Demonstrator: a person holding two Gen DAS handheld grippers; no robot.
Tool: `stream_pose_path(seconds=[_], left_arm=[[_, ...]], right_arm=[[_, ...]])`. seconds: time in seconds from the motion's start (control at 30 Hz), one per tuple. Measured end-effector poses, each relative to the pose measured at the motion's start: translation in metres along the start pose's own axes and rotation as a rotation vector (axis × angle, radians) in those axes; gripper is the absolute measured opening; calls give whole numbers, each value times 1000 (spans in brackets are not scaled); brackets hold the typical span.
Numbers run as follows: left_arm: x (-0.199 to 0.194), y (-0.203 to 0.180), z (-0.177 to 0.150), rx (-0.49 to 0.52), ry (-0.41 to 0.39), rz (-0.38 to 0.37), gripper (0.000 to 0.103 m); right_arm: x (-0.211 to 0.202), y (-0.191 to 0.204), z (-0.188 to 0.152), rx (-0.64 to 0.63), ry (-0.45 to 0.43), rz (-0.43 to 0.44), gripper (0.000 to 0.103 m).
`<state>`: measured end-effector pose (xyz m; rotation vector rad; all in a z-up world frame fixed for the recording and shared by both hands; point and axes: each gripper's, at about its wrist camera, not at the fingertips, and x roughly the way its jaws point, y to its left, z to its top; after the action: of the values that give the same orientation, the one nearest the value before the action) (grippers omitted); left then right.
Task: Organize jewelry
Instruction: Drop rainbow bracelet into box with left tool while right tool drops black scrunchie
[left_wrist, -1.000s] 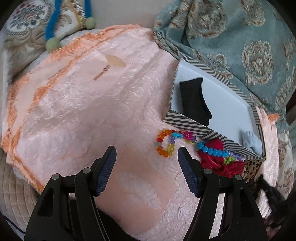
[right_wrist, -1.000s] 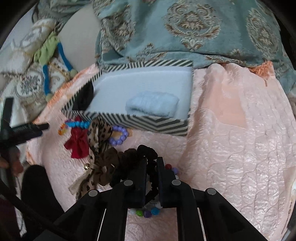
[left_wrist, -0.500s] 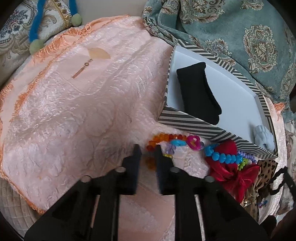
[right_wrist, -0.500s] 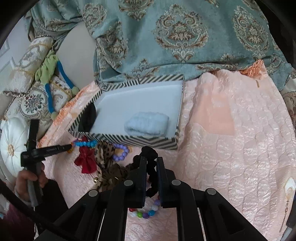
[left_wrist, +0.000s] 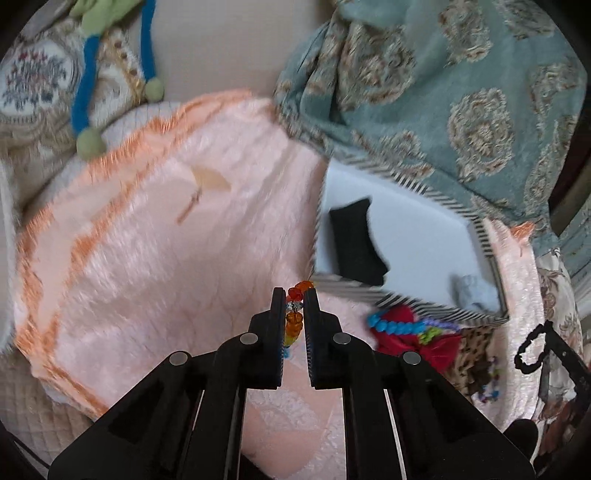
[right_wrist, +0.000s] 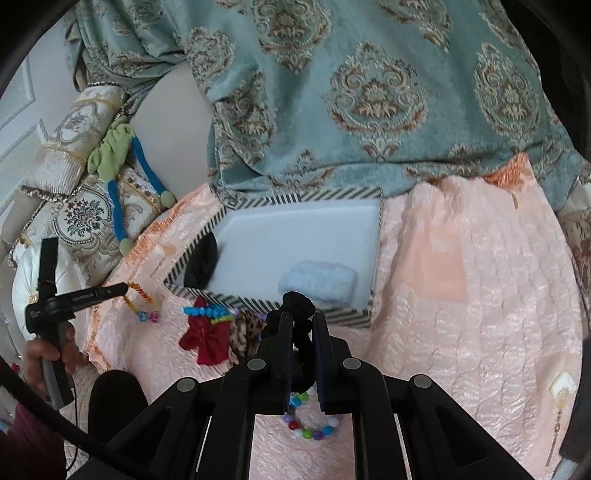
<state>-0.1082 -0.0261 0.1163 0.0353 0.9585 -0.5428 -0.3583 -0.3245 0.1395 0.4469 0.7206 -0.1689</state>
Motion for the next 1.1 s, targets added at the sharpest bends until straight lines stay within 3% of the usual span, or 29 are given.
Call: stream_pose_path(seconds=[0.2,0.43,0.77,1.1], left_arm=[[-27,-26,22,69,-61,-5,8],[-31,-69,36,175,-107,11,8],[10,-122,54,238,-79,-12,8],[70,-140,69,215,-11,-45,8]], right_arm=[[-6,12,18,-25,-27,-5,9],[0,21,39,-41,-50,-16,9],[36,26,76,-59,-41,-36,9],[103,9,99,-29,36,-47,9]])
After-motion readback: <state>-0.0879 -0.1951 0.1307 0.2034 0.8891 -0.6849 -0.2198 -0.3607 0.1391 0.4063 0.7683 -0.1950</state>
